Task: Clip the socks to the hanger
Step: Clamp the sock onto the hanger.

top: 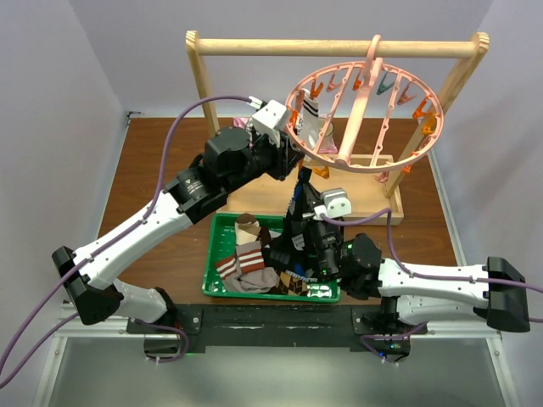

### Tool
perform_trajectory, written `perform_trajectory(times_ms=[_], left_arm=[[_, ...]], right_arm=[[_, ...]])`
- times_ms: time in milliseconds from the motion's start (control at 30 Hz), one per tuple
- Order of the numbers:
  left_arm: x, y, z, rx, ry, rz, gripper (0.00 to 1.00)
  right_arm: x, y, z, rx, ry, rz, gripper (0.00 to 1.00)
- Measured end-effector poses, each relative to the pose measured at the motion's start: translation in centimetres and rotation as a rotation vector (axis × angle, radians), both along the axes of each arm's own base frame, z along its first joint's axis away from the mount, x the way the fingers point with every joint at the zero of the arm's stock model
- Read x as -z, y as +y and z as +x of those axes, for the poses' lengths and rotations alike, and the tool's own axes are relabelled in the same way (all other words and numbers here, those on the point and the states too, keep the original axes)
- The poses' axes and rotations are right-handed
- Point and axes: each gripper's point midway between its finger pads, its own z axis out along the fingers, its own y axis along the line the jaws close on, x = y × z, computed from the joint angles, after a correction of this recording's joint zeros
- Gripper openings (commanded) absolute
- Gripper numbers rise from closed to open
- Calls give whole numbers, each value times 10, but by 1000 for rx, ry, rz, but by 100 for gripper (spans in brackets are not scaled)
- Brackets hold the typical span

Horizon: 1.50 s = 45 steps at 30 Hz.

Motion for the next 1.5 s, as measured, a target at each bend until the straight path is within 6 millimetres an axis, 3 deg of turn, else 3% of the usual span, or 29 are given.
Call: perform_trajectory(times_ms=[1500], left_arm=[[-8, -7, -9, 32, 22, -20, 0]], right_arm=[[9, 22, 1, -57, 49, 18, 0]])
